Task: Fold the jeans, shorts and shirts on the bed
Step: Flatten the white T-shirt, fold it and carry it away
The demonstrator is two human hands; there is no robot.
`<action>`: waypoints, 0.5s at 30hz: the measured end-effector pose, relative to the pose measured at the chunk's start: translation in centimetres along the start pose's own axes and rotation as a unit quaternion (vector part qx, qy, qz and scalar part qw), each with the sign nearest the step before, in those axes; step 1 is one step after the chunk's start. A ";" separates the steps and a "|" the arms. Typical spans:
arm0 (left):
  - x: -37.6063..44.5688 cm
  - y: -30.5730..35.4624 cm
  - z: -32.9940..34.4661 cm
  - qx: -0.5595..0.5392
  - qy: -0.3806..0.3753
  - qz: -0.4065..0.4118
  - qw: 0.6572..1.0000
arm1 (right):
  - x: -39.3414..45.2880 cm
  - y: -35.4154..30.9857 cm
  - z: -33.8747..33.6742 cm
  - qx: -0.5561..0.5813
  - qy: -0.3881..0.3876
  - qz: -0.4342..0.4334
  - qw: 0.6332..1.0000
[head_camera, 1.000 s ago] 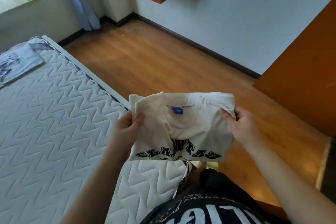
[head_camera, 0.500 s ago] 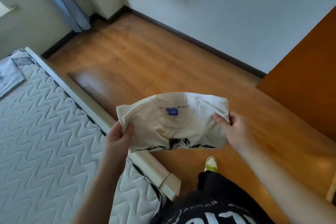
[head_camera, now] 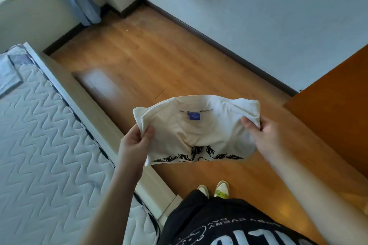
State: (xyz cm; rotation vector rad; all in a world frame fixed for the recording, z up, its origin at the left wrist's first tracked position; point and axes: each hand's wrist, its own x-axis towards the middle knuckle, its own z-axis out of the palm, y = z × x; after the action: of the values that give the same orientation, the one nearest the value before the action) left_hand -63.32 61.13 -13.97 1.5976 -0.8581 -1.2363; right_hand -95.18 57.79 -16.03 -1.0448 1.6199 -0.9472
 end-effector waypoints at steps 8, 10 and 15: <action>4.9 1.2 -5.0 -0.022 0.040 -0.023 0.999 | 6.1 -5.1 7.2 -0.001 -0.086 -0.002 0.996; 7.1 1.8 -6.8 -0.021 0.057 -0.021 0.998 | 8.1 -6.8 9.7 -0.012 -0.110 -0.014 0.994; 11.5 4.1 -11.4 -0.042 0.089 -0.020 0.995 | 11.9 -11.2 16.4 -0.032 -0.142 -0.023 0.989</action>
State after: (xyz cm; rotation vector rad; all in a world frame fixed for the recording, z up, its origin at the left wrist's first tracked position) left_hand -49.31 52.03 -13.04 1.6361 -0.6566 -1.1229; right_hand -79.26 41.18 -13.34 -1.2062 1.4027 -0.7428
